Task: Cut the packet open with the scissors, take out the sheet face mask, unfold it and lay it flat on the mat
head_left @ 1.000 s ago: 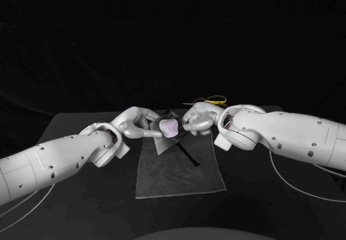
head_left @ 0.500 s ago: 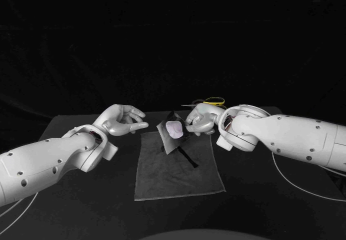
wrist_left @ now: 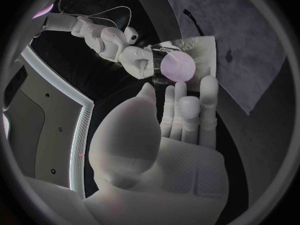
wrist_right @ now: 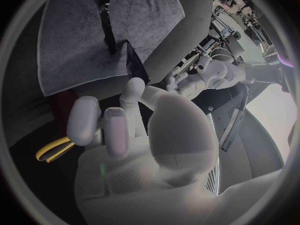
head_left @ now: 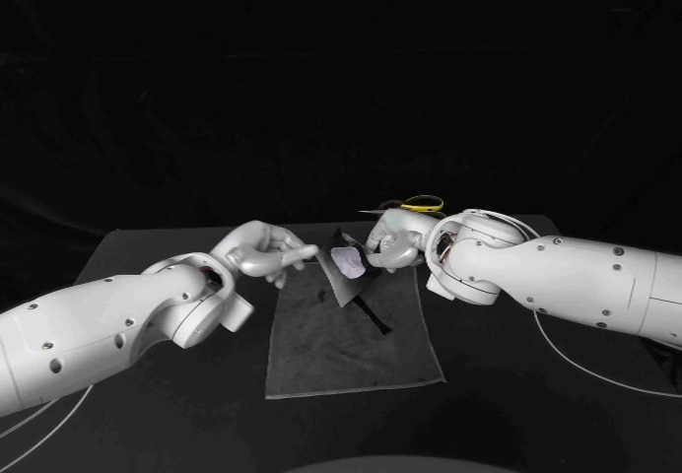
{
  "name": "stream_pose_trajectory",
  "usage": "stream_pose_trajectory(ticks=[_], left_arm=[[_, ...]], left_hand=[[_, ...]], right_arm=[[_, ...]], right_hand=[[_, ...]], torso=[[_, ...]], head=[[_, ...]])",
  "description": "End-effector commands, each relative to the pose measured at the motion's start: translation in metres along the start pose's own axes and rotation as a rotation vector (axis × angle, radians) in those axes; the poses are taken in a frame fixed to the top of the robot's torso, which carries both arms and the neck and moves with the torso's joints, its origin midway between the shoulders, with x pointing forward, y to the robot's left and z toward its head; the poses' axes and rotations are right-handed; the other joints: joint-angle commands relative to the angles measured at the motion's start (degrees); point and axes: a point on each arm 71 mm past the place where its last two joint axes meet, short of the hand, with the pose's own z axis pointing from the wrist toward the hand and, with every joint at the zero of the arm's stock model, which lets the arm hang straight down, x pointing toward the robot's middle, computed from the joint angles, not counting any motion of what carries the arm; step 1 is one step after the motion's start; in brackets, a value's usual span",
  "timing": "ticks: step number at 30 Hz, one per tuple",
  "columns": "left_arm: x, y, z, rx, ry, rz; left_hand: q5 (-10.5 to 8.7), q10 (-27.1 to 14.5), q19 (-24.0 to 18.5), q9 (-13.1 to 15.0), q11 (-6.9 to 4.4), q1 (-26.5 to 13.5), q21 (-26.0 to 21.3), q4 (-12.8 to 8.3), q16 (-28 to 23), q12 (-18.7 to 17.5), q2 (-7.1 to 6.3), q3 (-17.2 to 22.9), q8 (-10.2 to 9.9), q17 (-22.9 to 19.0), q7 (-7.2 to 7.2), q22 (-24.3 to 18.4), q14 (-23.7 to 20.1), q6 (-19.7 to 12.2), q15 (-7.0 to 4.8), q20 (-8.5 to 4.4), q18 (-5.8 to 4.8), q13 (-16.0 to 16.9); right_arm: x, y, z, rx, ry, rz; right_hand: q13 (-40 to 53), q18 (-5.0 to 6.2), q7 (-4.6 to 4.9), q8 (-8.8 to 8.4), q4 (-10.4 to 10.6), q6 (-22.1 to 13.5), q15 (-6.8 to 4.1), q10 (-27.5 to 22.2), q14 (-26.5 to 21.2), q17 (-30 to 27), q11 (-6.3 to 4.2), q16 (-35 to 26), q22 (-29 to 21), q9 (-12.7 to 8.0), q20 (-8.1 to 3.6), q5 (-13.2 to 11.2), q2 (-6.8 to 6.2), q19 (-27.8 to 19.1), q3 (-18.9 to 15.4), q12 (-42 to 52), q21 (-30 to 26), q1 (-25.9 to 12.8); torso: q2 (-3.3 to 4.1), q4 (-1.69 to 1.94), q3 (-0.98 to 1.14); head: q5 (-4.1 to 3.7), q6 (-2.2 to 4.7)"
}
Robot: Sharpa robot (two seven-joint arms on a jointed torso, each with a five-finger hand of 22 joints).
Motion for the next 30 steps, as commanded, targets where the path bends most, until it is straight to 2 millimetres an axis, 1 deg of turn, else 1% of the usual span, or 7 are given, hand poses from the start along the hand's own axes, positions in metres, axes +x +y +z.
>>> stream_pose_trajectory(ticks=[1, 9, 14, 15, 19, 24, 30], left_arm=[[0.019, 0.003, 0.007, -0.131, 0.132, -0.06], [0.03, 0.001, 0.023, -0.193, 0.076, -0.087], [0.035, 0.002, 0.03, -0.238, 0.051, -0.091], [0.037, 0.002, 0.031, -0.25, 0.051, -0.091], [0.042, 0.002, 0.034, -0.287, 0.058, -0.082], [0.044, 0.002, 0.034, -0.32, 0.06, -0.066], [0.045, 0.003, 0.034, -0.341, 0.061, -0.052]], left_hand=[[-0.09, 1.1, -0.2, -0.8, 0.34, -1.7, -0.3, 0.0, -0.6, -2.0, -0.38, -1.4, -2.1, -0.5, 0.75, -0.5, -0.3, -0.9, 0.52, 0.31, -0.33, -0.9], [-0.09, 3.0, 0.4, -1.0, 0.56, -5.3, 0.2, 0.1, 0.0, -2.9, -1.68, -4.3, -3.4, 2.4, 1.06, 0.0, 1.4, -0.6, 0.7, 0.6, -0.35, -1.0], [-0.07, 2.9, 0.1, -0.9, 0.79, -10.1, -0.1, 0.3, 0.2, -2.3, -4.27, -5.9, -3.6, 3.6, 1.33, -0.7, 1.9, -1.6, 0.89, 0.74, -0.23, -0.4], [-0.05, 3.2, 0.0, -0.5, 0.53, -14.0, -0.4, 0.3, 0.4, -1.5, -5.74, -5.8, -2.7, 4.3, 1.09, -1.2, 2.3, -1.1, 0.73, 0.66, -0.14, 0.2], [-0.01, 4.9, 2.3, 0.9, -0.59, -16.9, 1.2, 0.3, 2.1, 1.1, -6.92, -5.4, 0.1, 9.7, -0.21, 1.5, 4.8, 1.0, -0.24, -0.06, -0.58, 1.7], [0.13, 6.5, 6.8, 2.0, -1.72, -19.4, 5.1, 0.4, 4.8, 3.1, -6.96, -5.3, 2.7, 17.8, -1.4, 7.8, 8.5, 2.4, -1.29, -0.98, -1.73, 2.8], [0.23, 7.3, 9.4, 2.6, -2.34, -21.2, 7.7, 0.4, 6.0, 4.3, -7.68, -5.4, 4.4, 21.3, -2.06, 11.8, 10.2, 2.9, -1.86, -1.62, -2.42, 3.5]], right_arm=[[0.002, 0.005, 0.003, 0.016, -0.008, -0.041], [0.01, 0.016, 0.009, 0.015, 0.025, -0.045], [0.014, 0.024, 0.011, -0.001, 0.03, -0.041], [0.015, 0.026, 0.011, -0.006, 0.032, -0.04], [0.018, 0.031, 0.012, -0.017, 0.034, -0.039], [0.019, 0.034, 0.013, -0.022, 0.034, -0.039], [0.021, 0.036, 0.014, -0.025, 0.034, -0.041]], right_hand=[[0.0, -0.58, -0.27, 1.3, -1.0, 0.2, -0.38, 0.5, 3.1, 0.1, -0.04, 0.2, 0.0, 1.6, -0.06, 0.3, 0.17, 0.0, 0.5, -0.4, 0.0, 0.8], [0.1, -0.59, -0.23, 1.5, -1.6, 0.1, -0.37, 0.6, 3.1, 0.3, -0.02, 0.3, 0.1, 1.7, -0.08, 0.4, 0.23, 0.0, 1.3, -0.3, 0.1, 1.0], [0.4, -0.62, -0.2, 1.66, -2.0, 0.1, -0.36, 0.7, 3.2, 0.7, 0.0, 0.5, 0.3, 1.7, -0.06, 0.5, 0.24, 0.1, 1.8, 0.0, 0.2, 1.0], [0.5, -0.63, -0.18, 1.73, -2.1, 0.1, -0.35, 0.8, 3.2, 0.8, 0.01, 0.6, 0.3, 1.7, -0.06, 0.6, 0.25, 0.1, 2.0, 0.0, 0.2, 0.9], [0.6, -0.65, -0.17, 1.93, -2.4, 0.1, -0.33, 1.0, 3.2, 1.1, 0.02, 0.8, 0.5, 1.7, -0.04, 1.0, 0.16, 0.2, 2.6, 0.2, 0.3, 0.7], [1.0, -0.64, -0.15, 2.31, -3.0, 0.1, -0.32, 1.2, 3.3, 1.5, 0.03, 1.0, 0.6, 1.8, -0.02, 2.3, -0.17, 0.2, 3.6, 0.5, 0.3, 0.0], [1.3, -0.65, -0.17, 2.72, -3.5, 0.1, -0.34, 1.5, 3.4, 2.0, 0.01, 1.3, 0.8, 1.8, -0.03, 3.7, -0.5, 0.2, 4.6, 0.8, 0.4, -0.7]], torso=[[-0.18, 0.01, 0.14], [-0.21, -0.11, 0.15], [-0.09, 0.0, 0.15], [-0.08, -0.04, 0.13], [-0.12, -0.1, 0.08], [-0.17, 0.01, 0.13], [-0.17, -0.04, 0.08]], head=[[0.4, 0.03], [0.68, 0.06], [0.75, -0.01], [0.8, -0.06], [0.93, -0.15], [0.9, -0.25], [0.84, -0.24]])
